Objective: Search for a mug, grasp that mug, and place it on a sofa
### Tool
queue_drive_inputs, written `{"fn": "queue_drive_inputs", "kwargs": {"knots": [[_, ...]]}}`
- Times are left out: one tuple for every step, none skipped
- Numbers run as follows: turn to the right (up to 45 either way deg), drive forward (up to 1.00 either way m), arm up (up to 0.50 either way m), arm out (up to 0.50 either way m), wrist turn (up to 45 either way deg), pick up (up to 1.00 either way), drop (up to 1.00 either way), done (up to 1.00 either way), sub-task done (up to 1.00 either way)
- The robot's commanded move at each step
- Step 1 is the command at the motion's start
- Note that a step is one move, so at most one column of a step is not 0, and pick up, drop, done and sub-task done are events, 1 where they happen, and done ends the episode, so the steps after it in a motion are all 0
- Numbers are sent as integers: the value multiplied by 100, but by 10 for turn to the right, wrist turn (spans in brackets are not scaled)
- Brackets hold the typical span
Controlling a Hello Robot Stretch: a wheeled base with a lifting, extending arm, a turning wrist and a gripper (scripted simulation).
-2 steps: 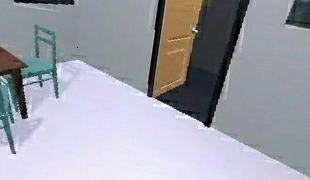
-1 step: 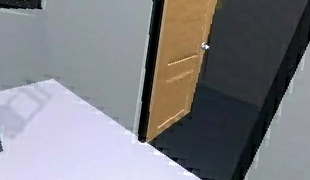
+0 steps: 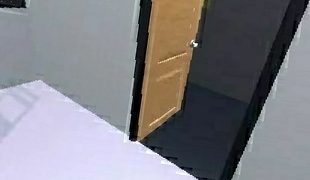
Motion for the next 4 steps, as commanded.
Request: {"fn": "queue_drive_inputs", "kwargs": {"knots": [[0, 100, 0, 0, 0, 0, 0, 0, 0], [60, 0, 0, 0, 0, 0, 0, 0, 0], [0, 30, 0, 0, 0, 0, 0, 0, 0], [240, 0, 0, 0, 0, 0, 0, 0, 0]]}}
